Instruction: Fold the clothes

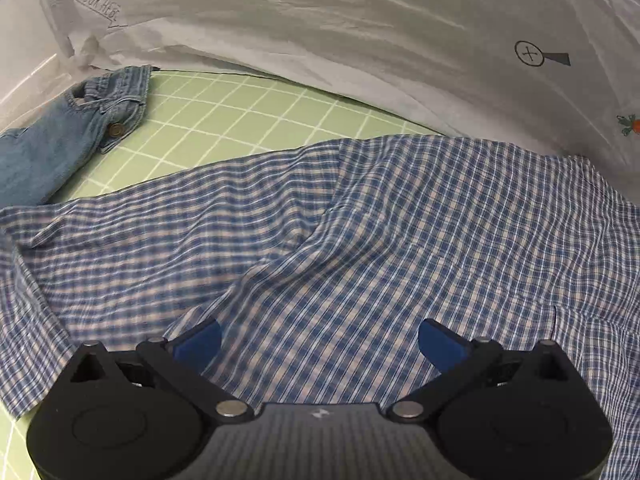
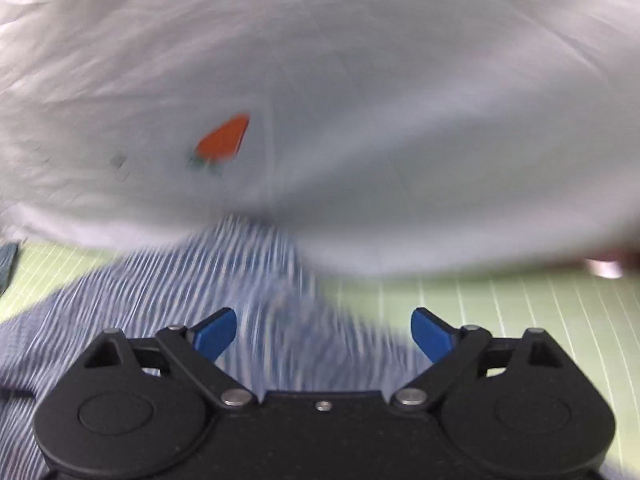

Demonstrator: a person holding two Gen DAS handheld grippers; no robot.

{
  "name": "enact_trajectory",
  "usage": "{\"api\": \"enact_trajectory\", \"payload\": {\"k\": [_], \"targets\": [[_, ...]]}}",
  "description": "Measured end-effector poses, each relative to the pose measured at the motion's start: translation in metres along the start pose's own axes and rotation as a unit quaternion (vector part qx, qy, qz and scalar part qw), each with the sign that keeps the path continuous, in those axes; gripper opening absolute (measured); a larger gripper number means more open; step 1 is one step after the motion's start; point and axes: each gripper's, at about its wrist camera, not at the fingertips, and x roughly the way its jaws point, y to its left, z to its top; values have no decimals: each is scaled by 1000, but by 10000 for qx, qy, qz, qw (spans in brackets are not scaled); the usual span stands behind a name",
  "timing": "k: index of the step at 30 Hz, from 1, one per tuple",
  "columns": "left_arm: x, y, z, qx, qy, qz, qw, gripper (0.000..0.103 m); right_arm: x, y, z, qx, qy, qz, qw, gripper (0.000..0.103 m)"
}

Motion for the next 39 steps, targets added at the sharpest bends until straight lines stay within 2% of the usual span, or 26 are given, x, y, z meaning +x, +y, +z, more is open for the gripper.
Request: {"api": "enact_trajectory", "payload": {"k": [3,8,14,17,19,22,27,31,35,39], "targets": [[-31,19,-23,-159,-6,-103,9998,103,-49,-1,-58,97,463,134,9988,103],[-89,44,-79,-190,-44,-182,9996,103,-110,7,-144,201,1211,321,9919,103],[-136,75,-142,-267,45,-179,9995,103,-155,37,-218,-13,1706,713,9828,103],[-149,88,-168,-190,64,-113,9997,103,-175,51,-240,-331,1629,632,9841,103],[-154,100,-180,-199,116,-109,9997,103,-182,60,-250,-487,1618,484,9844,103],[-160,120,-193,-196,186,-95,9996,103,-191,72,-263,-658,1710,-14,9831,103],[-168,159,-203,-97,160,-15,9998,103,-197,79,-265,-77,1896,-422,9809,103],[-166,195,-189,-125,110,-45,9999,103,-192,89,-261,521,2104,-836,9726,103],[-157,219,-164,69,-5,-59,10000,103,-192,108,-256,951,1865,-1022,9725,103],[-143,238,-138,324,-65,-129,9994,103,-182,139,-247,1082,1717,-1131,9726,103]]}}
